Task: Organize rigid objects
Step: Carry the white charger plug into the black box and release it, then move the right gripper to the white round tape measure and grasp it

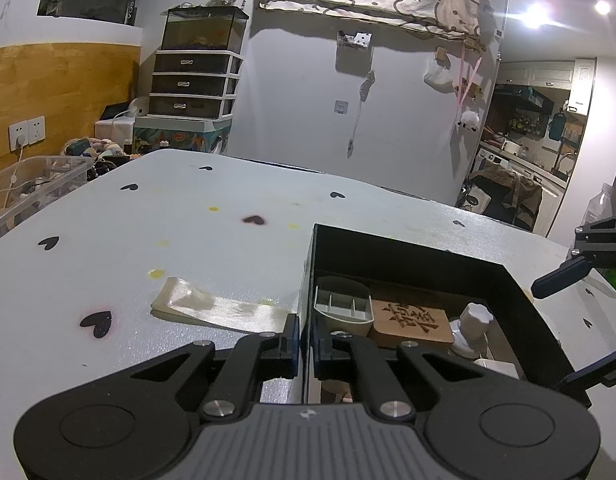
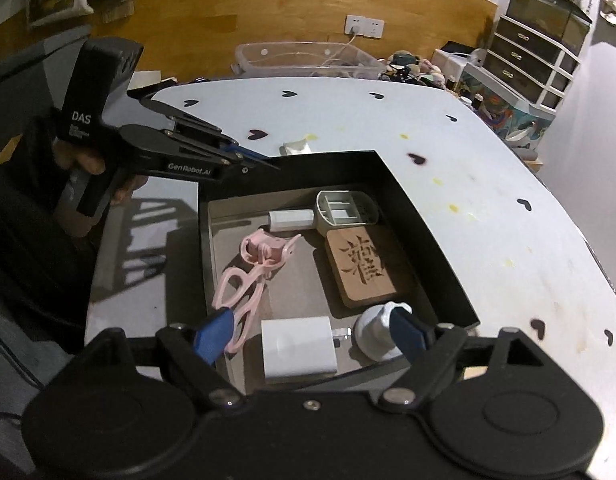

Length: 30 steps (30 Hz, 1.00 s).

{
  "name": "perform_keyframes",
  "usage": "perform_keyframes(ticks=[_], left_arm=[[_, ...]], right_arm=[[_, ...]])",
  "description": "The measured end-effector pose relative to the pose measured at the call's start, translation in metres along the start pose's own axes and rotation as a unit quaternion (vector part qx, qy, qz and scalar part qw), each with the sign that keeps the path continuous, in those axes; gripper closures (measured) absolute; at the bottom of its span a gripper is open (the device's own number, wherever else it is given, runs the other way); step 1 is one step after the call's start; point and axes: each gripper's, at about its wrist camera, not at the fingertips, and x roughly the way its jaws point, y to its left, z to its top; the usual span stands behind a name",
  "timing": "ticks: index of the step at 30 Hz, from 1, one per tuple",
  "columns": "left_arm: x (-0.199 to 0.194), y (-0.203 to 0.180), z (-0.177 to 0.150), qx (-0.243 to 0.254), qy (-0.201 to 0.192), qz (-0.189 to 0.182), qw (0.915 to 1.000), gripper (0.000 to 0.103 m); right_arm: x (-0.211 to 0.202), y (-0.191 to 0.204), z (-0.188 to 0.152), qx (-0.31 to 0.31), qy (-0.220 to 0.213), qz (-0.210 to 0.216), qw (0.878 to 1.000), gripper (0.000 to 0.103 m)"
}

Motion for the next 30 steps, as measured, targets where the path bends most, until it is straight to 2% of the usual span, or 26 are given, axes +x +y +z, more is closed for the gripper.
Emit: perform_keyframes(ticks=[11,21,25,30], left_arm=[[0.000,0.000,0.000,0.001,0.000,-0.001,1.0000,0.097],[0.000,0.000,0.000,0.000,0.000,0.000,1.0000,0.097],[0.000,0.000,0.000,0.000,0.000,0.000,1.0000,0.097],[-0.001,0.002,0.001,-0.004,-0.001,0.005,1.0000,0.099]], right_arm=[[-0.009,0.005,-0.001,0.007,-0.018,-0.004,1.000,0.016],[-0.038,0.005,-0.003,0.037,-0.076,-0.036,0.996,0.012],[-0.051,0.000,-0.004,0.083,-0.109,-0.071,0.988,0.009],[-0.067,-0.011,-0.011,0.148,-0.139,-0.123,0.971,0.005]])
